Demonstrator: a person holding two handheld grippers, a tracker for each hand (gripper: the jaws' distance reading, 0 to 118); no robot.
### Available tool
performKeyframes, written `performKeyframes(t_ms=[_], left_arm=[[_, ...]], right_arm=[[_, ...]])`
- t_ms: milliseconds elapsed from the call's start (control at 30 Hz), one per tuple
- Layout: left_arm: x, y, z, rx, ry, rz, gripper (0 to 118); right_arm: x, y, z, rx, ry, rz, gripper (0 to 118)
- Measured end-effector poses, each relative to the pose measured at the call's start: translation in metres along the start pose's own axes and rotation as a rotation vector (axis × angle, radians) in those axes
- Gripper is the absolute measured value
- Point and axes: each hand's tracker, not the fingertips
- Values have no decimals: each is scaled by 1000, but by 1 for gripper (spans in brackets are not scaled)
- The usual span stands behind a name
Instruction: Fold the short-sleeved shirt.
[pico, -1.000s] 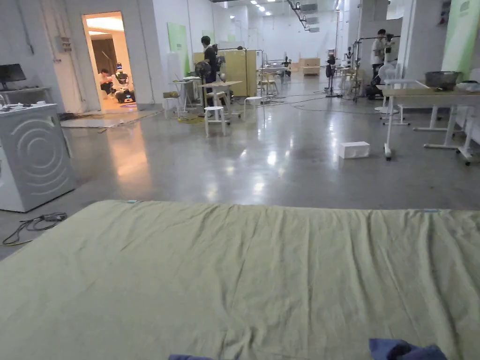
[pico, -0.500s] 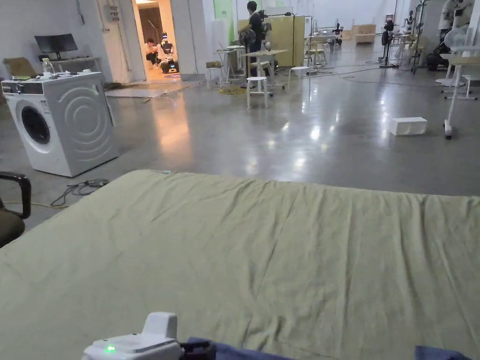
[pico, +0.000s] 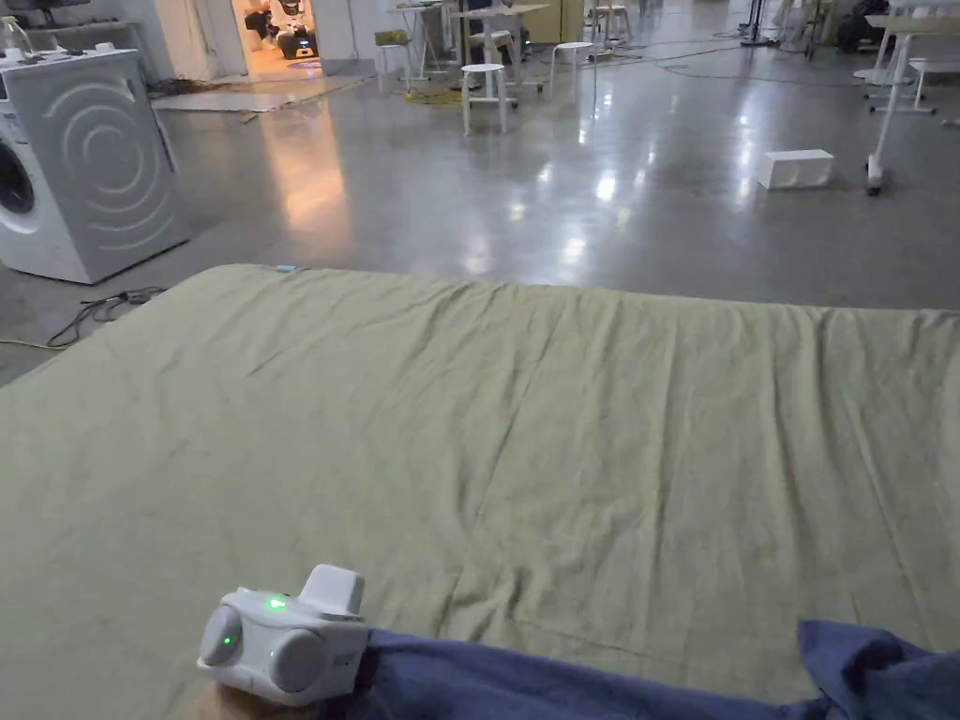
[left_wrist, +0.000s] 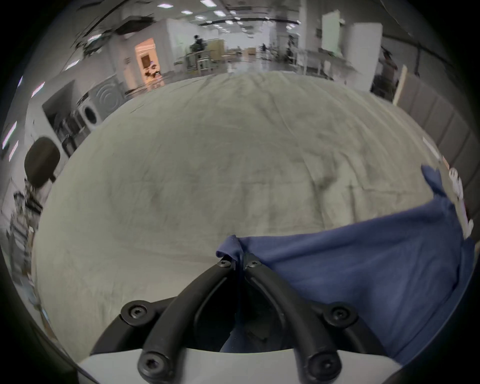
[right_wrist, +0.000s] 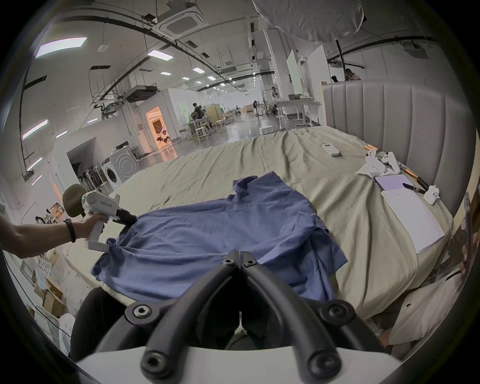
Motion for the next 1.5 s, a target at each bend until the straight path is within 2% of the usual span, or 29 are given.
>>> performKeyframes(t_ms=[33, 100, 167, 200, 233, 267, 300, 333, 467, 567, 633, 667, 733, 767, 800, 833, 867, 1000, 1100, 1167, 1233, 1300, 1367, 1500], left_arm=[[4, -1, -4, -3, -6, -26, 5], [3, -1, -13, -19, 2, 0, 5], [-4, 5, -14, -43, -21, 32, 5], [-7, 9, -14, -61, -41, 42, 5], [-11, 10, -14, -73, -54, 37, 5], [-13, 13, -15, -82, -67, 27, 5], [-15, 15, -15, -91, -76, 28, 5], [-15, 16, -13, -100, -85, 38, 5], [-12, 16, -10, -108, -93, 85, 5], [-9, 18, -6, -118, -92, 65, 5], [-10, 20, -7, -123, -95, 52, 5], [-10, 20, -6, -125, -97, 51, 5], [-10, 19, -5, -126, -102, 54, 5], [-12, 19, -6, -123, -103, 56, 5], [-11, 19, -5, -121, -106, 54, 5], [-10, 18, -4, -117, -105, 48, 5], [-9, 17, -4, -112, -104, 45, 5], [-17, 9, 0, -56, -124, 94, 4], [-36, 6, 31, 20, -177, 210, 4], [-50, -4, 71, 123, -274, 229, 4], [-62, -23, 111, 184, -306, 233, 4], [-76, -50, 141, 173, -326, 231, 4], [-85, -83, 162, 175, -334, 240, 4], [-91, -153, 184, 168, -387, 288, 5]], right_arm=[[2, 3, -4, -3, 3, 7, 0], [3, 17, -13, 23, -14, 98, 0], [10, 41, -28, 74, -32, 149, 1], [16, 57, -41, 93, -9, 166, 12], [24, 76, -59, 87, 17, 174, 32], [33, 92, -82, 34, 37, 149, 59], [41, 103, -105, -34, 38, 124, 92], [53, 116, -132, -73, 11, 108, 101], [85, 135, -223, -248, 0, 91, 96], [106, 145, -280, -324, -76, -3, 96], [115, 146, -306, -366, -117, -47, 88], [116, 144, -315, -406, -146, -31, 81], [115, 137, -333, -514, -179, 20, 48], [112, 133, -337, -549, -180, 36, 45], [106, 131, -336, -547, -203, 95, 36], [100, 135, -331, -518, -197, 119, 19], [97, 137, -331, -541, -198, 98, 0], [98, 143, -327, -549, -179, 61, 0], [99, 154, -287, -436, -104, -3, 0], [97, 158, -248, -367, -78, 27, 0], [97, 155, -204, -316, -47, 27, 0], [99, 138, -154, -255, -61, -50, 0], [104, 113, -111, -236, -57, -51, 0], [102, 52, -45, -238, -71, -128, 0]])
